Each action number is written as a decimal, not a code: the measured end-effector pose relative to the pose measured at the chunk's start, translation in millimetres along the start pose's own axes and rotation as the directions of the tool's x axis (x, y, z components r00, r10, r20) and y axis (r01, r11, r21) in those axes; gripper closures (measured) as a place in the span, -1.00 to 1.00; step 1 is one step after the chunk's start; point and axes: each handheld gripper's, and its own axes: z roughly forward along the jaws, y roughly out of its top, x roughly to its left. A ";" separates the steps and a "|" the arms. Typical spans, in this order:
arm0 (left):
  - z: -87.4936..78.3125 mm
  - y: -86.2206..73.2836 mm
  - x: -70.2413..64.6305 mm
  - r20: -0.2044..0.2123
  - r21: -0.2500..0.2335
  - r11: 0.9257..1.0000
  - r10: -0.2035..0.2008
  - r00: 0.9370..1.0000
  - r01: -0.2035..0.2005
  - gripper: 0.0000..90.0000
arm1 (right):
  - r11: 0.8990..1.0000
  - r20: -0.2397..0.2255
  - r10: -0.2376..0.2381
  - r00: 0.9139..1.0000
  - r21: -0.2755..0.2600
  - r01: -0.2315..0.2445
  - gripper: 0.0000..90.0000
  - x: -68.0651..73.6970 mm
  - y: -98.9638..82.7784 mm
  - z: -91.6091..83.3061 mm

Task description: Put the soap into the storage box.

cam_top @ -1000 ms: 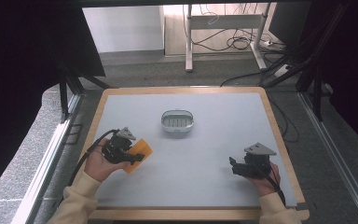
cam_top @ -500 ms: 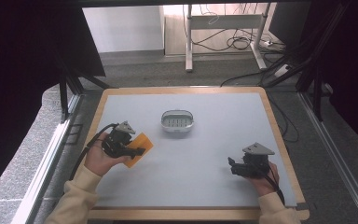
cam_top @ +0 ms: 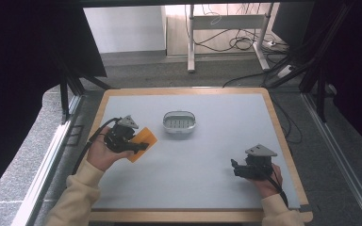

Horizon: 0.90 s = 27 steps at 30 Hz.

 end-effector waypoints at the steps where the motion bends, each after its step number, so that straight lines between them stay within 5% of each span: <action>1: 0.1 1.2 0.5 -0.001 0.003 1.000 0.005 1.000 -0.005 0.38 | 1.000 0.000 0.001 1.000 0.000 -0.001 -0.66 -0.3 0.0 0.0; 27: -3.2 19.1 11.6 -0.007 -0.007 1.000 0.003 1.000 -0.003 0.38 | 1.000 0.001 0.003 1.000 0.010 -0.003 -0.66 1.1 -0.8 1.1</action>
